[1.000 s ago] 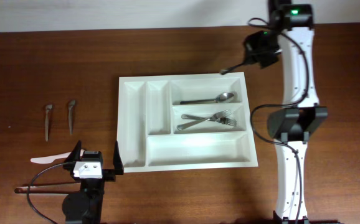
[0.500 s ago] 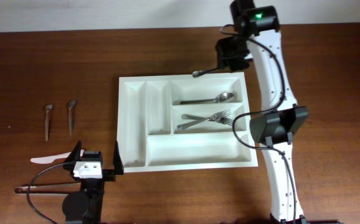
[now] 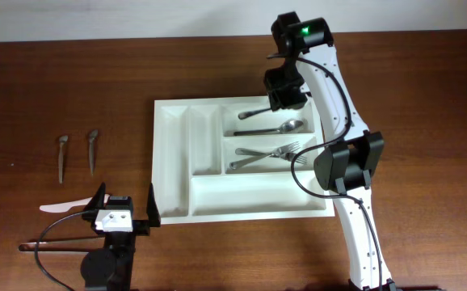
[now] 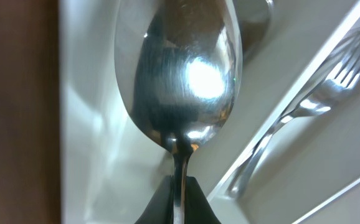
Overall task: Pack container
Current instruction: 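Carry the spoon with the right gripper into the upper right compartment, then release the spoon and retract the right gripper to the right side, then move the left gripper over the metal sticks at the left edge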
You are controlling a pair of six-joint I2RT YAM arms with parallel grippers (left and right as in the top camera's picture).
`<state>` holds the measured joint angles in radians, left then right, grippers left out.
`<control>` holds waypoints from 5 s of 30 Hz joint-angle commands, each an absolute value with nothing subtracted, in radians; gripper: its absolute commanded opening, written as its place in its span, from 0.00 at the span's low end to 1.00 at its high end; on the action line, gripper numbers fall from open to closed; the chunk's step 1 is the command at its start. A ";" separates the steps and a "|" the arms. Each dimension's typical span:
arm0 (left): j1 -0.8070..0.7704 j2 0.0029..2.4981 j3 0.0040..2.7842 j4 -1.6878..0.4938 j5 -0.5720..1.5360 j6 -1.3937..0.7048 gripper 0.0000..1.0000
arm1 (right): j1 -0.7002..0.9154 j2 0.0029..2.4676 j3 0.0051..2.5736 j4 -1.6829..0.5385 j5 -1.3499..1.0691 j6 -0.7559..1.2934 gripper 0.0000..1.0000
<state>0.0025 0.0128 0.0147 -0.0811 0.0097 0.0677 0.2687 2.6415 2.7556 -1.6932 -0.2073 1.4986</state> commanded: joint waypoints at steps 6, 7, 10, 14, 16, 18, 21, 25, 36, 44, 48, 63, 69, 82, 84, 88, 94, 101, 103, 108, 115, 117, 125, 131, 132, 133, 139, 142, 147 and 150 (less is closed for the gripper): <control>0.007 0.006 0.009 -0.083 0.002 0.087 0.99 | 0.267 2.593 2.701 -1.699 -0.174 1.531 0.09; 0.007 0.006 0.009 -0.083 0.002 0.087 0.99 | 0.267 2.593 2.700 -1.699 -0.171 1.531 0.10; 0.007 0.006 0.009 -0.083 0.002 0.087 0.99 | 0.267 2.593 2.699 -1.699 -0.156 1.531 0.20; 0.007 0.006 0.009 -0.083 0.002 0.087 0.99 | 0.267 2.593 2.700 -1.699 -0.142 1.523 0.38; 0.007 0.006 0.009 -0.083 0.002 0.087 0.99 | 0.266 2.593 2.700 -1.691 -0.138 1.507 0.45; 0.007 0.006 0.009 -0.083 0.002 0.087 0.99 | 0.258 2.593 2.703 -1.656 -0.138 1.436 0.52; 0.007 0.006 0.009 -0.083 0.002 0.087 0.99 | 0.232 2.592 2.735 -1.617 -0.135 1.277 0.65; 0.007 0.006 0.009 -0.083 0.002 0.087 0.99 | 0.179 2.592 2.833 -1.615 -0.105 1.061 0.99; 0.007 0.006 0.009 -0.083 0.002 0.087 0.99 | -0.038 2.485 3.142 -1.699 -0.196 0.492 0.99; 0.007 0.006 0.009 -0.083 0.002 0.087 0.99 | -0.112 2.201 2.997 -1.699 -0.146 0.340 0.99; 0.007 0.006 0.009 -0.083 0.002 0.087 0.99 | -0.151 1.979 2.711 -1.699 -0.100 0.245 0.99; 0.007 0.006 0.009 -0.083 0.002 0.087 0.99 | -0.271 1.654 1.923 -1.565 -0.034 -0.187 0.99; 0.007 0.006 0.009 -0.083 0.002 0.087 0.99 | -0.324 1.654 1.732 -1.416 -0.074 -0.285 0.99; 0.007 0.006 0.009 -0.083 0.002 0.087 0.99 | -0.362 1.657 1.637 -1.249 0.096 -0.271 0.99; 0.007 0.006 0.009 -0.083 0.002 0.087 0.99 | -0.383 1.663 1.635 -1.226 0.096 -0.272 0.99; 0.007 0.006 0.009 -0.083 0.002 0.087 0.99 | -0.442 1.694 1.622 -1.172 0.090 -0.235 0.99; 0.007 0.006 0.009 -0.082 -0.007 0.087 0.99 | -0.484 1.711 1.621 -1.174 0.054 -0.201 0.99; 0.007 0.006 0.009 0.006 0.111 0.022 0.99 | -0.484 1.711 1.621 -1.173 0.054 -0.201 0.99; 0.008 0.006 0.015 0.009 0.136 0.021 0.99 | -0.484 1.711 1.621 -1.173 0.054 -0.201 0.99; 0.008 0.019 0.086 -0.086 0.130 -0.008 0.99 | -0.484 1.711 1.621 -1.173 0.054 -0.201 0.99; 0.008 0.231 0.449 -0.469 -0.059 -0.025 0.99 | -0.484 1.711 1.621 -1.173 0.054 -0.201 0.99; 0.007 0.335 0.586 -0.594 -0.032 -0.042 0.99 | -0.484 1.711 1.621 -1.173 0.054 -0.201 0.99; 0.008 0.579 0.784 -0.655 0.221 -0.011 0.99 | -0.484 1.711 1.621 -1.173 0.054 -0.201 0.99; 0.010 0.708 0.918 -0.847 -0.306 -0.403 0.99 | -0.484 1.711 1.621 -1.173 0.054 -0.201 0.99; 0.010 0.733 0.954 -0.900 -0.352 -0.429 0.99 | -0.484 1.711 1.621 -1.173 0.054 -0.201 0.99; 0.010 0.765 0.999 -0.956 -0.368 -0.424 0.99 | -0.484 1.711 1.621 -1.173 0.054 -0.201 0.99; 0.009 0.836 1.057 -1.040 -0.226 -0.406 0.99 | -0.484 1.711 1.621 -1.173 0.054 -0.201 0.99; 0.010 0.858 1.058 -1.051 -0.329 -0.423 0.99 | -0.484 1.711 1.621 -1.173 0.054 -0.201 0.99; 0.069 0.882 1.057 -1.413 -0.592 -1.289 0.99 | -0.484 1.711 1.621 -1.173 0.054 -0.201 0.99; 0.122 0.894 1.056 -1.596 -0.591 -1.600 0.99 | -0.484 1.711 1.621 -1.173 0.054 -0.201 0.98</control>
<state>0.0872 0.8886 1.0451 -1.5375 -0.4911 -1.0908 -0.4828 1.7103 1.6283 -1.1740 0.0593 -0.2096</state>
